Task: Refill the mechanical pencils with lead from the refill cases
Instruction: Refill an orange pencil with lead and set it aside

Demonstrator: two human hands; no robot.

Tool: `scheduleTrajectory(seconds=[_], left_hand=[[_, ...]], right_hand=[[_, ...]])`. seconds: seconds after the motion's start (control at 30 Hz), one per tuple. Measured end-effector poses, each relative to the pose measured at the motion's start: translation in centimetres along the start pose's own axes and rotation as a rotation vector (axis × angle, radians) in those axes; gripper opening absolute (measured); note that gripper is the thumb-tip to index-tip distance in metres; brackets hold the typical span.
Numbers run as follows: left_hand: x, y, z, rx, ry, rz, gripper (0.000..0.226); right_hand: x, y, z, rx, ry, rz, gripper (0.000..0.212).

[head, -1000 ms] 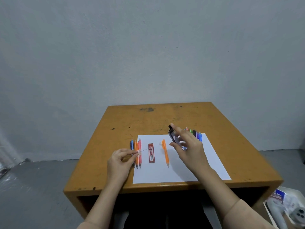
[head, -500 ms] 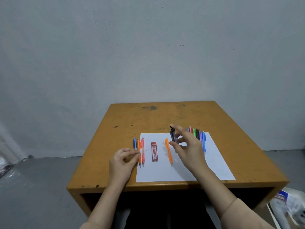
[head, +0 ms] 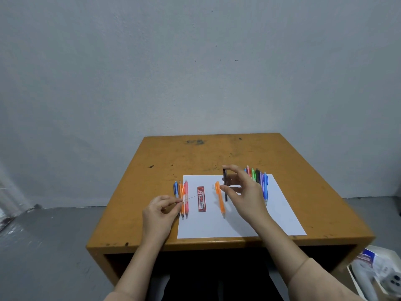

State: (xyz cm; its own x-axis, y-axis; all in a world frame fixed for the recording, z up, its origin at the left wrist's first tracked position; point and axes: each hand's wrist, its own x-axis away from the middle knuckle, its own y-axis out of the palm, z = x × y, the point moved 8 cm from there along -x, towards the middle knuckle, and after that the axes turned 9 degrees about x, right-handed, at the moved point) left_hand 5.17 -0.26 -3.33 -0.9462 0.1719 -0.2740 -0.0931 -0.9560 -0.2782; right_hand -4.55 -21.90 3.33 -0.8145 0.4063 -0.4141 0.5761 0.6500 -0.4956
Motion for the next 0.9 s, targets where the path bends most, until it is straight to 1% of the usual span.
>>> scheduleTrajectory(seconds=[0.13, 0.27, 0.47, 0.6, 0.73, 0.8, 0.9], left_hand=[[0.2, 0.0, 0.2, -0.020, 0.031, 0.010, 0.016], [0.2, 0.0, 0.3, -0.025, 0.066, 0.018, 0.016], [0.5, -0.7, 0.4, -0.006, 0.079, 0.086, 0.015], [0.5, -1.0, 0.3, 0.013, 0.067, 0.114, 0.015], [0.5, -1.1, 0.3, -0.002, 0.066, 0.123, 0.016], [0.5, -1.1, 0.2, -0.003, 0.064, 0.124, 0.016], [0.5, -1.2, 0.2, -0.001, 0.069, 0.130, 0.016]], right_hand=[[-0.4, 0.0, 0.1, -0.019, 0.030, -0.006, 0.047], [-1.0, 0.4, 0.8, -0.014, 0.076, -0.010, 0.039], [-1.6, 2.1, 1.6, -0.014, 0.133, -0.079, 0.046], [-1.7, 3.6, 2.2, 0.024, 0.168, -0.162, 0.044], [-1.8, 4.5, 2.6, 0.119, 0.150, -0.198, 0.041], [-2.0, 4.7, 2.7, 0.134, 0.159, -0.214, 0.046], [-2.1, 5.0, 2.7, 0.073, 0.177, -0.245, 0.053]])
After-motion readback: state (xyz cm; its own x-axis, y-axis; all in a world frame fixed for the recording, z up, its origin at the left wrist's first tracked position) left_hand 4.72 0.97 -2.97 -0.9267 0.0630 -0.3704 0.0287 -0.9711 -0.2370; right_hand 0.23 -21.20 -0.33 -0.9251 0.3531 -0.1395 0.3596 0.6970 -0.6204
